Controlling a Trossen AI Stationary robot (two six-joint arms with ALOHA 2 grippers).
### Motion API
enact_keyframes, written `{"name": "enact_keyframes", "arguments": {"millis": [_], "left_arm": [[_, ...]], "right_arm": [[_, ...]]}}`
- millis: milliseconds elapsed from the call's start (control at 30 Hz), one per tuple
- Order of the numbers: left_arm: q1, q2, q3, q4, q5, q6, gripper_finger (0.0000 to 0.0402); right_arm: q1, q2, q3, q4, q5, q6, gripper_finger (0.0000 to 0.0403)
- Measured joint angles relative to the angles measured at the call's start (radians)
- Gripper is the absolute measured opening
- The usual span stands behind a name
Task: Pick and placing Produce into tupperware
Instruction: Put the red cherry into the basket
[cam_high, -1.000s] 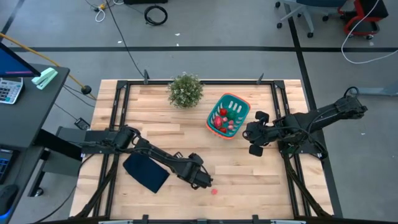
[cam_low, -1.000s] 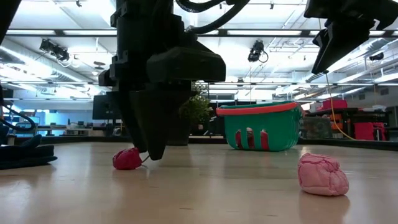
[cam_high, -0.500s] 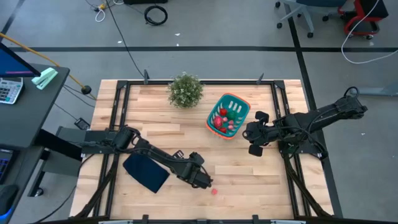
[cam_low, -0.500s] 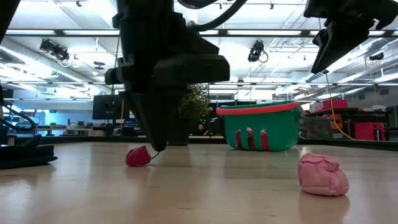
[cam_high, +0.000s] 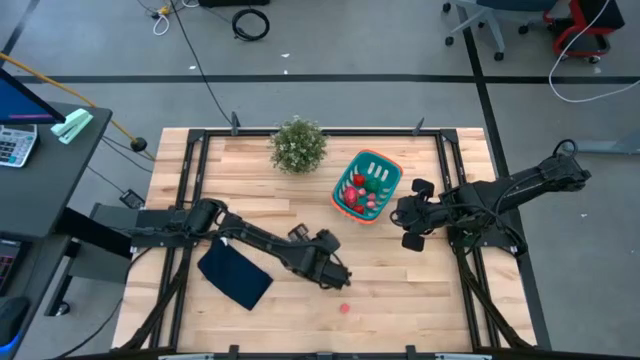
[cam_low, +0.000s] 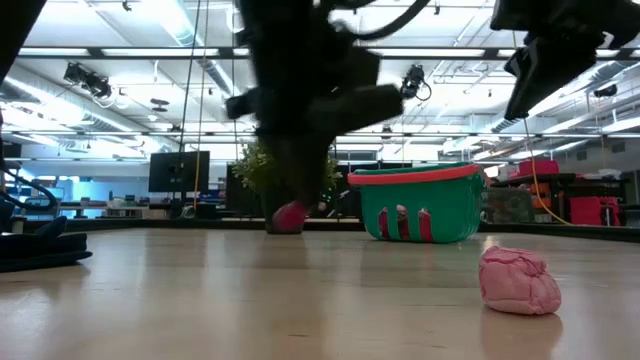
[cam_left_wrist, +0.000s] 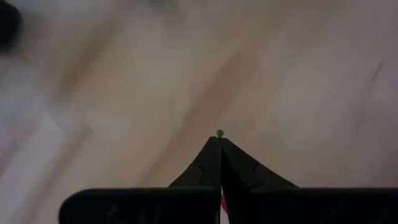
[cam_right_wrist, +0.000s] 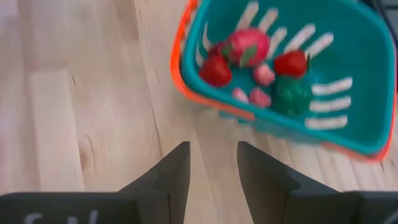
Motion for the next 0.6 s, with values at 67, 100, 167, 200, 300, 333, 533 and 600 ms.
{"name": "enact_keyframes", "arguments": {"millis": [67, 100, 167, 200, 300, 333, 533, 600], "left_arm": [[0.017, 0.0, 0.04, -0.001, -0.05, 0.049, 0.0002], [0.027, 0.0, 0.062, -0.002, -0.078, 0.079, 0.0002], [0.054, 0.0, 0.106, -0.002, -0.133, 0.13, 0.0001], [0.071, 0.0, 0.129, -0.001, -0.16, 0.153, 0.0001], [0.137, -0.001, 0.191, 0.049, -0.213, 0.249, 0.0001], [0.161, -0.001, 0.208, 0.078, -0.217, 0.292, 0.0001], [0.315, -0.001, 0.252, 0.347, -0.156, 0.578, 0.0001], [0.365, -0.001, 0.253, 0.418, -0.07, 0.614, 0.0001]], "right_arm": [[0.0, -0.001, 0.0, -0.046, -0.02, 0.037, 0.014], [0.0, -0.001, 0.0, -0.077, -0.035, 0.064, 0.014], [0.001, -0.001, 0.0, -0.137, -0.069, 0.134, 0.014], [0.004, -0.001, 0.0, -0.159, -0.082, 0.175, 0.014], [0.025, -0.001, 0.0, -0.192, -0.086, 0.285, 0.014], [0.035, -0.001, 0.0, -0.192, -0.087, 0.31, 0.014], [0.113, -0.001, 0.0, -0.192, -0.089, 0.366, 0.014], [0.14, -0.001, 0.0, -0.192, -0.09, 0.366, 0.014]]}}
